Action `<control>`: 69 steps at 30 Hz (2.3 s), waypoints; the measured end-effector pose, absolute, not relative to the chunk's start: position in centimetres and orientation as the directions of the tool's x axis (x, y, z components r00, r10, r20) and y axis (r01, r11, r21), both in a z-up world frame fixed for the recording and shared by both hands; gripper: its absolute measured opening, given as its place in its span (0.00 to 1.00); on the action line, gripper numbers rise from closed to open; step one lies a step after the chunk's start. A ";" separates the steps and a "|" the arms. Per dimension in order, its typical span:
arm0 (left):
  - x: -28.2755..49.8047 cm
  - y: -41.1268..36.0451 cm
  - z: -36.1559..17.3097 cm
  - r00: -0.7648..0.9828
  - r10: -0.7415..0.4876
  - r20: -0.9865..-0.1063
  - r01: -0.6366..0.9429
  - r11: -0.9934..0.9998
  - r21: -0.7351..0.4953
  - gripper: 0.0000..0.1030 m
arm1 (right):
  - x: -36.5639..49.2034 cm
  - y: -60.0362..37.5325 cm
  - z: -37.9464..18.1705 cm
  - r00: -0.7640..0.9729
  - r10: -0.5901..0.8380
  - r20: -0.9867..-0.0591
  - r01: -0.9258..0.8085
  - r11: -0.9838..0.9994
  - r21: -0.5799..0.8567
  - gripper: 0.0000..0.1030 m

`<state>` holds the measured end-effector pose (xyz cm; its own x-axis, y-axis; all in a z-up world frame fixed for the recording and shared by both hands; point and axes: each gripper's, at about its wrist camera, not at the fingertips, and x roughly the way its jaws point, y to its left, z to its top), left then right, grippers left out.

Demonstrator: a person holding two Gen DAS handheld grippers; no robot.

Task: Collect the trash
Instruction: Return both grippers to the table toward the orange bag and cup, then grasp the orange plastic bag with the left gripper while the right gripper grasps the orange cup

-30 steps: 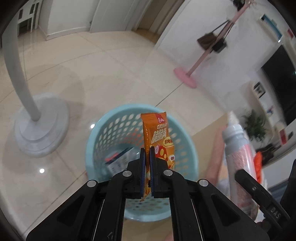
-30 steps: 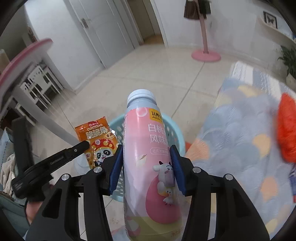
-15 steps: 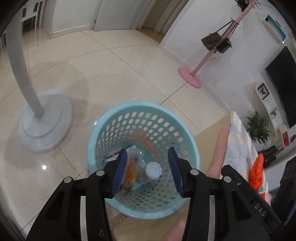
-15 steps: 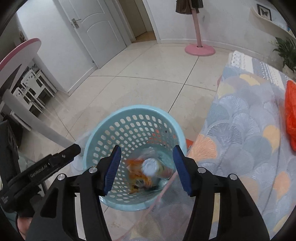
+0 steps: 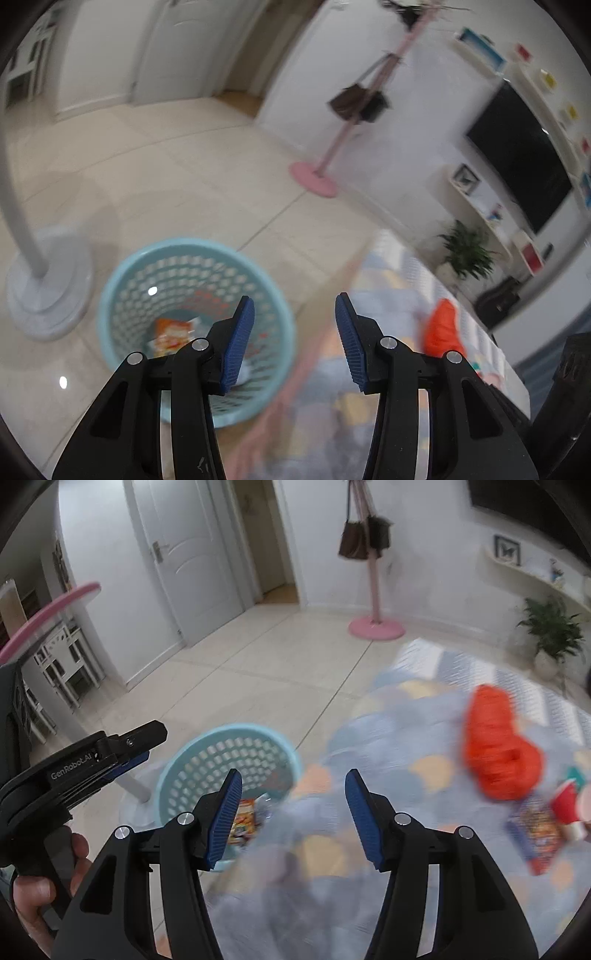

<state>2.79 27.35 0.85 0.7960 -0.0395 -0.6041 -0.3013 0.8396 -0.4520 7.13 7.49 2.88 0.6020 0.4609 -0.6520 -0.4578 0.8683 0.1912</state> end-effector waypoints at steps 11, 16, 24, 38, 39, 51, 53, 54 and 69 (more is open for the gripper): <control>6.3 14.5 1.6 0.804 -0.253 -0.539 -0.038 0.881 -0.471 0.77 | 6.7 -9.5 5.9 0.757 0.278 -0.592 -0.257 0.959 0.122 0.53; 10.5 10.3 0.4 0.738 -0.355 -0.575 0.029 0.867 -0.497 0.85 | 7.9 -18.2 5.0 0.783 0.165 -0.600 -0.117 0.986 0.119 0.63; 18.8 6.7 -4.4 0.654 -0.359 -0.666 -0.025 0.869 -0.494 0.85 | 11.0 -26.4 0.7 0.746 0.122 -0.654 0.033 0.975 0.220 0.83; 22.2 2.9 -9.5 0.572 -0.345 -0.744 -0.011 0.904 -0.428 0.62 | 14.2 -25.8 -3.1 0.708 0.122 -0.696 0.051 0.974 0.223 0.86; 22.2 2.8 -9.5 0.571 -0.351 -0.742 -0.001 0.904 -0.428 0.55 | 13.7 -25.6 -2.6 0.726 0.138 -0.674 0.037 0.970 0.239 0.86; 20.1 2.4 -8.2 0.581 -0.353 -0.733 0.059 0.917 -0.395 0.30 | 11.5 -24.4 -4.9 0.672 0.022 -0.740 0.118 0.984 0.137 0.45; 19.8 2.5 -7.9 0.588 -0.350 -0.729 0.067 0.919 -0.387 0.30 | 10.2 -26.0 -5.1 0.675 -0.015 -0.738 0.162 0.978 0.128 0.44; 19.7 2.4 -7.7 0.591 -0.349 -0.727 0.070 0.920 -0.385 0.30 | 9.4 -27.2 -5.1 0.672 -0.043 -0.739 0.201 0.971 0.126 0.44; 18.0 3.8 -4.8 0.636 -0.383 -0.670 0.123 0.907 -0.403 0.30 | 10.1 -31.6 -4.2 0.677 -0.020 -0.736 0.231 0.955 0.187 0.72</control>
